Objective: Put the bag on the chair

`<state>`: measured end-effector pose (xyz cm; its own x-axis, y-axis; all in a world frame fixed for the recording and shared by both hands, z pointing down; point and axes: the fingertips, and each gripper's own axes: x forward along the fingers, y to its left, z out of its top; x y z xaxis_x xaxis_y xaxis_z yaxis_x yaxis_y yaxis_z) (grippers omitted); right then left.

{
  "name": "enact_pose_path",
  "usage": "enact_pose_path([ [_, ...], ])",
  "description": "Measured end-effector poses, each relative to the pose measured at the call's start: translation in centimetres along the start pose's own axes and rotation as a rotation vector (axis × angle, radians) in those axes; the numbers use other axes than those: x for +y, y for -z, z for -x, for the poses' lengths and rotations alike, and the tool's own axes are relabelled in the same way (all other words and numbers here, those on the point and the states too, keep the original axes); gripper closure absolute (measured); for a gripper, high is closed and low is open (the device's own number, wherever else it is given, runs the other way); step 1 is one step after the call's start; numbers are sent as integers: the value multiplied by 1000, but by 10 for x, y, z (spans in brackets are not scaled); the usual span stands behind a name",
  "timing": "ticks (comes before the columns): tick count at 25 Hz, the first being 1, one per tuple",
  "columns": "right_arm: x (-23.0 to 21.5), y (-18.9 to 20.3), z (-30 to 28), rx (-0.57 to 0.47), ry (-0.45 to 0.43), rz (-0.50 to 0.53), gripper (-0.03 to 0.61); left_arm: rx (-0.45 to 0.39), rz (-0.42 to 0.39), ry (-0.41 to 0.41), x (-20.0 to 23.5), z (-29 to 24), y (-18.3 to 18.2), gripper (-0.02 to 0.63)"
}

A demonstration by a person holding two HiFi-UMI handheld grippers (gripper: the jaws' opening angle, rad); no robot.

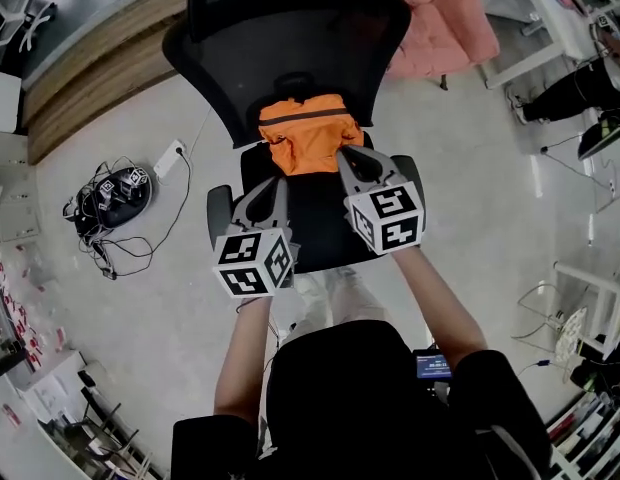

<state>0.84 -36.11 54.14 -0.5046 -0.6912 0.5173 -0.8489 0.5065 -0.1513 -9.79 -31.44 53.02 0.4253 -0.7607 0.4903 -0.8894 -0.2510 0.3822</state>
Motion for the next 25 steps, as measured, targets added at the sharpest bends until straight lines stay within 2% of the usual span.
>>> enact_pose_path([
  [4,27,-24,31,-47,-38,13,569,-55,-4,-1,-8,34,-17,604],
  [12,74,-65,99,-170,-33,75,575,-127,-50,28,-37,104,-41,604],
  [20,111,-90,151,-262,-23,96,577,-219,-133,61,-67,162,-63,604],
  [25,138,-100,183,-307,-45,109,577,-259,-154,101,-85,201,-69,604],
])
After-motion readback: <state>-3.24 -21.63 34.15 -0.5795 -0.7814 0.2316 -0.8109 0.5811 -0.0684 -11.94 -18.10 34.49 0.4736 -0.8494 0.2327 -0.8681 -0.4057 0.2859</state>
